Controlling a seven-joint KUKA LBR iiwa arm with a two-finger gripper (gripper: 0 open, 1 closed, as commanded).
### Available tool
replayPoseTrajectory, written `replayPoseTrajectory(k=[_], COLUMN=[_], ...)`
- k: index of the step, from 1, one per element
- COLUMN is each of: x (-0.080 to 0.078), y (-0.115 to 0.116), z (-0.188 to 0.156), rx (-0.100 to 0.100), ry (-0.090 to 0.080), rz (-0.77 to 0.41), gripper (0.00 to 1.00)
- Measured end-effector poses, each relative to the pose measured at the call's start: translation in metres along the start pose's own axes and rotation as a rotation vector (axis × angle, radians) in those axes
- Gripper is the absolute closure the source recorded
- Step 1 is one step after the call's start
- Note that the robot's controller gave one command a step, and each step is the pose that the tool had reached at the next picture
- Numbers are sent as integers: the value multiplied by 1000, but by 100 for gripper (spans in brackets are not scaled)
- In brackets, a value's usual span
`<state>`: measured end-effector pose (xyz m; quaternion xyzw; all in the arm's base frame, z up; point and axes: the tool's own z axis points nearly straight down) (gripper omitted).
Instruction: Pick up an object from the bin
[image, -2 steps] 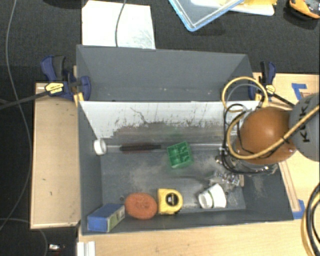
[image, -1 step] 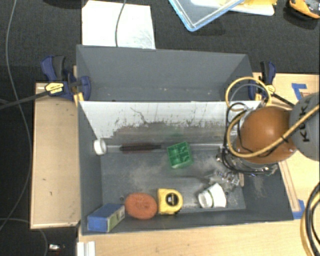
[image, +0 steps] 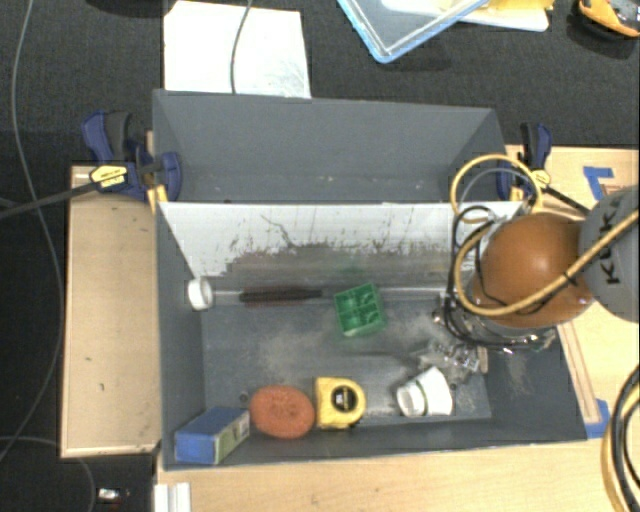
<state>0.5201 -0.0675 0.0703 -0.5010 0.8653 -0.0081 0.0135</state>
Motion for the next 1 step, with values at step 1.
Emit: replayPoseTrajectory(k=[1], x=[3], y=[3], z=[-1], rx=[-2], ry=[1], rz=[34], gripper=[100])
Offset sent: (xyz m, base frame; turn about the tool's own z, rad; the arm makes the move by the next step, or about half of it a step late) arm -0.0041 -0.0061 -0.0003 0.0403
